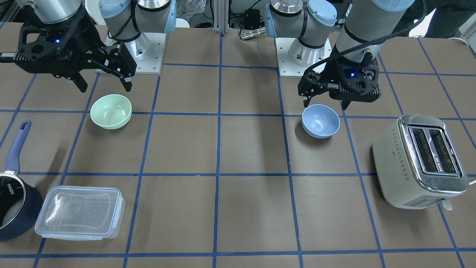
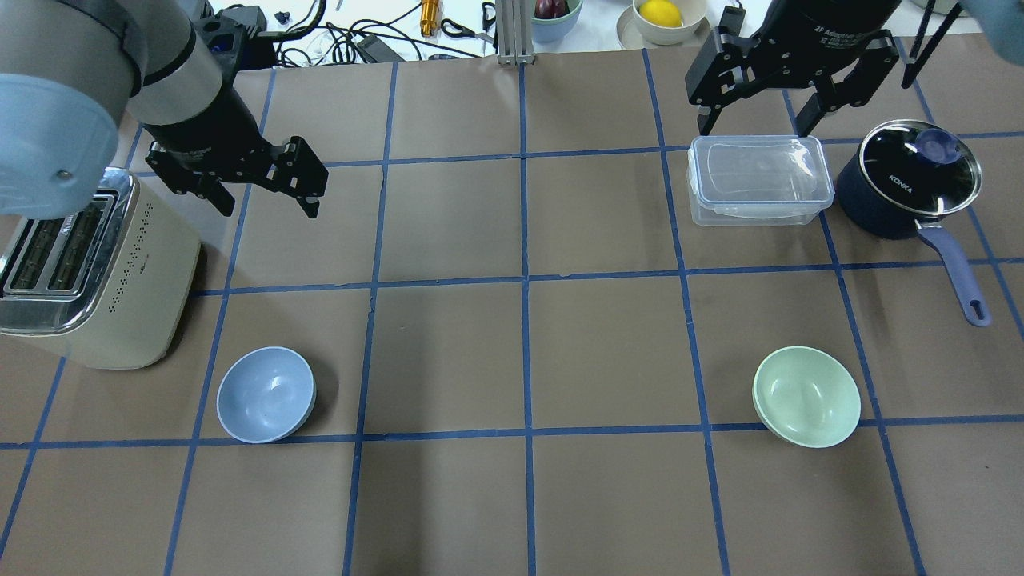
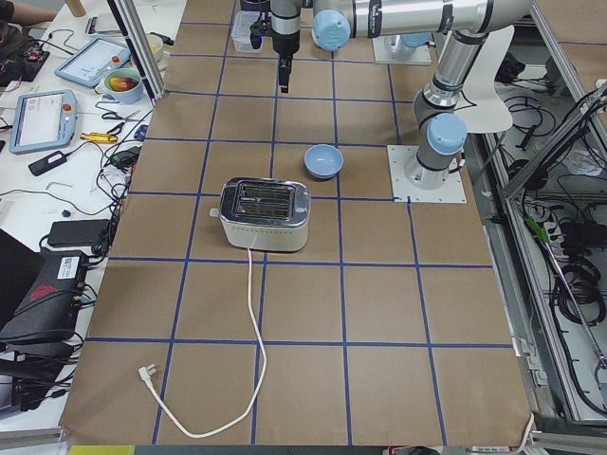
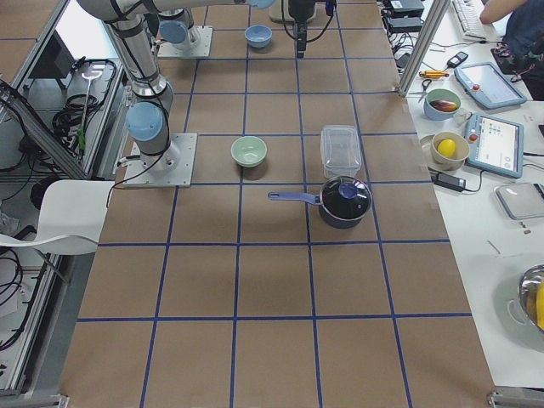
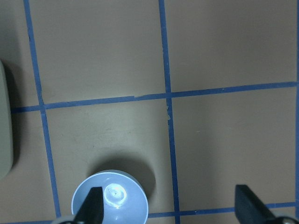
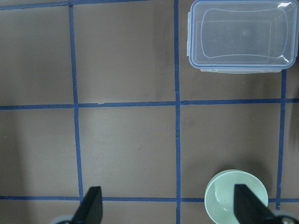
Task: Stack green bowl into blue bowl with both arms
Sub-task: 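Lower left gripper to light blue bowl while right gripper descends to green bowl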
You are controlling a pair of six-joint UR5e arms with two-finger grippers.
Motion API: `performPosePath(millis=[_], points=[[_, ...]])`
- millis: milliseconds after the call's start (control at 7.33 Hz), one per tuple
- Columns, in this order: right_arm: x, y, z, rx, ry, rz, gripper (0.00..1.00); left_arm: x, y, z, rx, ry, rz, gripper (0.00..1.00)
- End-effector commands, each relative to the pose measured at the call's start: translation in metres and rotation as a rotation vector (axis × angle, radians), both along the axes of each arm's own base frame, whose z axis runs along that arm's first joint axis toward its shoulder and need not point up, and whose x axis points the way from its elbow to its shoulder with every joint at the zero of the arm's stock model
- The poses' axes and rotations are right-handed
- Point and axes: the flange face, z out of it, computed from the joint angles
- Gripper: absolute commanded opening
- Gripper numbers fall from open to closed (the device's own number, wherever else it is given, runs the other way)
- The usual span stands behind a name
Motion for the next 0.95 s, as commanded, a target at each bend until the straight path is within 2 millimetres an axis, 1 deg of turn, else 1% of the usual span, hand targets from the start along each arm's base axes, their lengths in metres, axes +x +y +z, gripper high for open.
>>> performPosePath(millis=[0, 136, 273, 409, 545, 682, 818], points=[[-0.003, 0.002, -0.001, 0.013, 0.054, 0.019, 1.0, -0.011, 0.012, 0.032, -0.073, -0.002, -0.034, 1.0], [-0.003, 0.003, -0.002, 0.025, 0.059, 0.017, 1.0, -0.011, 0.017, 0.034, -0.078, -0.004, -0.035, 1.0], [-0.003, 0.003, -0.003, 0.027, 0.055, 0.018, 1.0, -0.011, 0.018, 0.023, -0.054, -0.004, -0.036, 1.0], [-0.002, 0.003, -0.003, 0.027, 0.049, 0.016, 1.0, -0.008, 0.026, -0.001, -0.006, -0.003, -0.036, 1.0], [-0.002, 0.003, -0.003, 0.028, 0.045, 0.016, 1.0, -0.007, 0.045, -0.041, 0.066, 0.0, -0.083, 1.0], [-0.002, 0.002, -0.004, 0.03, 0.045, 0.016, 1.0, -0.007, 0.055, -0.075, 0.039, -0.002, -0.082, 1.0], [-0.002, 0.002, -0.005, 0.031, 0.045, 0.018, 1.0, -0.008, 0.076, -0.122, 0.048, -0.001, -0.087, 1.0]])
